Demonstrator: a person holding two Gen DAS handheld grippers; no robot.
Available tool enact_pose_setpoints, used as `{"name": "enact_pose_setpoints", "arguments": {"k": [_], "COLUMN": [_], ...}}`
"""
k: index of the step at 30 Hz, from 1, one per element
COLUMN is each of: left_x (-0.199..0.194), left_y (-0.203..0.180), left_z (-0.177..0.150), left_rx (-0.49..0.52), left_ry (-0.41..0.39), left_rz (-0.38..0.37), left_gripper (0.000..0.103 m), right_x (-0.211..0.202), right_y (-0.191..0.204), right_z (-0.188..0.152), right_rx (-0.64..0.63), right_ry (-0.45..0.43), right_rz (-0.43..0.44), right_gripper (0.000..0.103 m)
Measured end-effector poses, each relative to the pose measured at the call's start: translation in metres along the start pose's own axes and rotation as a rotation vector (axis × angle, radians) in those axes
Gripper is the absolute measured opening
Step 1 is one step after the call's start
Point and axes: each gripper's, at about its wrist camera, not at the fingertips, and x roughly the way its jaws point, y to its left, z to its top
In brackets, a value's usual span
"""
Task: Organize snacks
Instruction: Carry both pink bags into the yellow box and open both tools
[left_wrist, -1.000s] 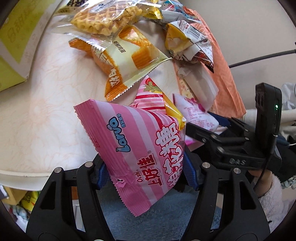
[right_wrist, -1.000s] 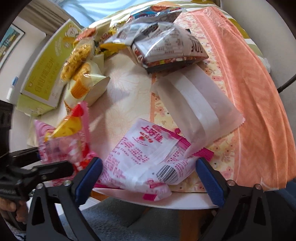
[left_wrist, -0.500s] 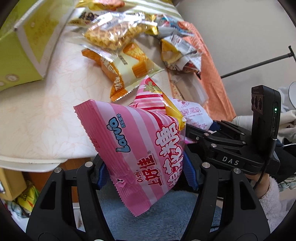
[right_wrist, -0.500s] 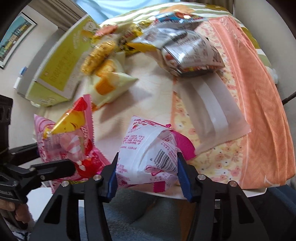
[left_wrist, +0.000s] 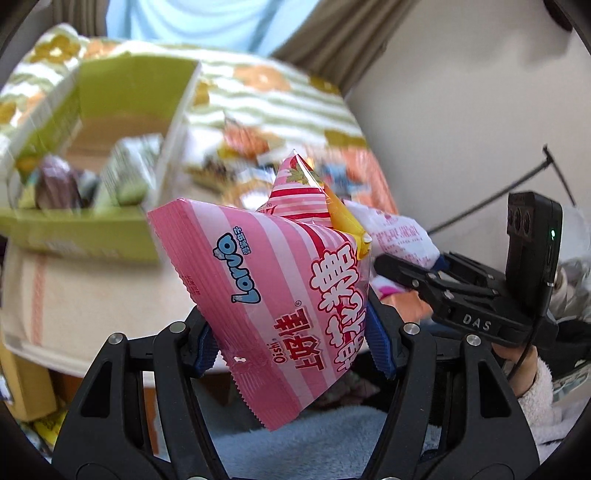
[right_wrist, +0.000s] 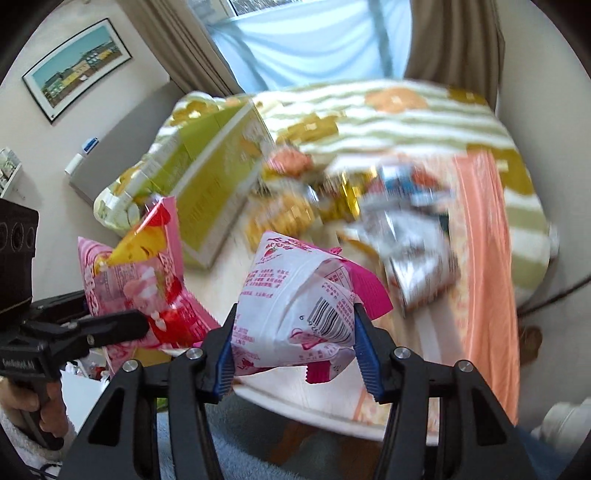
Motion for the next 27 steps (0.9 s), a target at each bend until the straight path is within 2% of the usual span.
{"name": "enact_pose_setpoints", "arguments": {"k": [4,11,17,24,27], "left_x": [-0.024,-0.038,-0.020,0.027,0.043], "left_y": [0.034,0.119,0.192,0.240,0.249], "left_z": [0.042,0.118,0.174,0.205,0.208], "left_rx": [0.006,-0.007,-0.010,0.020,0.023], "left_ry": [-0.068,-0.077,0.009,0.136,0.175], "left_rz": [0.015,0.072,0.102,0.107,0.132], "left_gripper": [0.062,0.062,0.063,0.063,0.079], "right_x": [-0.007,0.013,0.059,0.111,0.126], "right_y": [0.021,0.069,0.119,0.157,0.161], "right_z": [0.034,0.101,0.150,0.180,0.184], "right_rx": [-0.041,-0.056,-0.047,-0.008,0.013], "right_ry": [-0.060,-0.134,-0.124,-0.069,-0.046], "right_rz": [-0.001,0.011,0.017,-0.016,-0.032], "right_gripper": [0.051,0.051,0.051,0.051,0.051]}}
